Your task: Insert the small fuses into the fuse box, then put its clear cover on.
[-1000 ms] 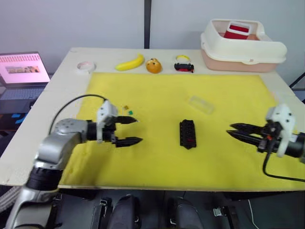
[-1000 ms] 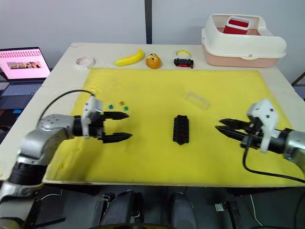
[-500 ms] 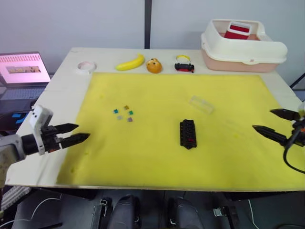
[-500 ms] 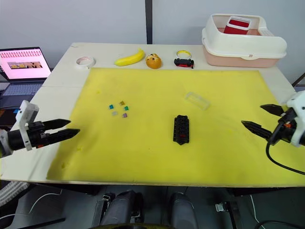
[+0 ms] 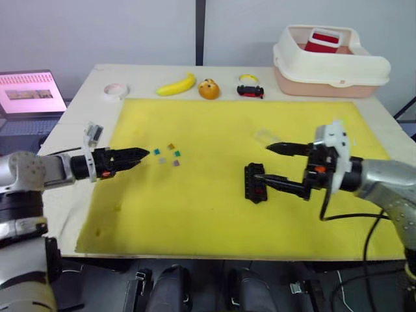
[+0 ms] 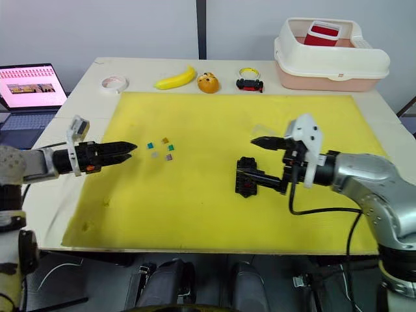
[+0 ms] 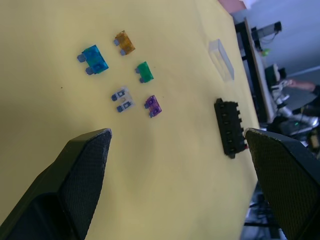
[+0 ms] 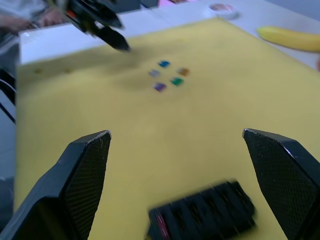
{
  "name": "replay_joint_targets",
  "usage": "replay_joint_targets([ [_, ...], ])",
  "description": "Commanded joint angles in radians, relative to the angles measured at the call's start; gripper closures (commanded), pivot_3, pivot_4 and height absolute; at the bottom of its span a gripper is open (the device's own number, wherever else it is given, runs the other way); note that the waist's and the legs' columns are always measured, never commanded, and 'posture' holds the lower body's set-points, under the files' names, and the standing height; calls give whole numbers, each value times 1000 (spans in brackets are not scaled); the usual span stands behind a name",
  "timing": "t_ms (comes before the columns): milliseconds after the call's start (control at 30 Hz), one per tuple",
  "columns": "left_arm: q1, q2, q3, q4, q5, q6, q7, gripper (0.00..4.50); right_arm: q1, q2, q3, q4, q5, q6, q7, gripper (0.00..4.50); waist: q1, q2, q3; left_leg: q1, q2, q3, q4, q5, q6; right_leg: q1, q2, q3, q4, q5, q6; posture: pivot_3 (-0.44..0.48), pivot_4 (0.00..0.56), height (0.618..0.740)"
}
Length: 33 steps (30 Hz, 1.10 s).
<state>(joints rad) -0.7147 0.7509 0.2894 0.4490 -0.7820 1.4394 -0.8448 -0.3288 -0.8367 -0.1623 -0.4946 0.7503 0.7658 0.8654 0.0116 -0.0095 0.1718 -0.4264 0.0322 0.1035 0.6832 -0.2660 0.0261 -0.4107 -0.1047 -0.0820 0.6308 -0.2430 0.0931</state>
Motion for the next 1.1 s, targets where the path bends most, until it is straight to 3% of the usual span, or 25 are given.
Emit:
replay_joint_targets([
  [33, -21, -16, -5, 20, 7, 13, 5, 0, -30, 35, 48, -21, -19, -21, -23, 20, -1, 0, 0, 0, 0, 0, 0, 0, 0, 0, 0, 0, 0, 0, 0, 0, 150, 740],
  [200, -75, -74, 36, 118, 14, 34, 56, 0, -51, 70, 75, -21, -21, -20, -47, 20, 2, -1, 0, 0, 0, 0, 0, 0, -1, 0, 0, 0, 0, 0, 0, 0, 150, 740],
  [300, -47, -90, -13, 88, 31, 1, 48, 0, -56, 75, 72, -36, -2, -5, -52, 20, -1, -1, 0, 0, 0, 0, 0, 0, -1, 0, 0, 0, 0, 0, 0, 0, 150, 740],
  [467, -74, -136, 38, 160, 38, -44, 86, 0, -72, 68, 65, -40, 18, 15, -55, 20, 3, -1, 0, 0, 0, 0, 0, 1, -1, 0, 0, 0, 1, 0, 0, 0, 150, 740],
  [1100, -148, -216, -32, 318, 141, -192, -2, 0, -99, 106, 110, -33, -7, 15, -100, 20, 26, -1, 0, 0, -1, -1, 0, -2, 4, 1, -2, -1, 1, 0, 0, 0, 150, 740],
])
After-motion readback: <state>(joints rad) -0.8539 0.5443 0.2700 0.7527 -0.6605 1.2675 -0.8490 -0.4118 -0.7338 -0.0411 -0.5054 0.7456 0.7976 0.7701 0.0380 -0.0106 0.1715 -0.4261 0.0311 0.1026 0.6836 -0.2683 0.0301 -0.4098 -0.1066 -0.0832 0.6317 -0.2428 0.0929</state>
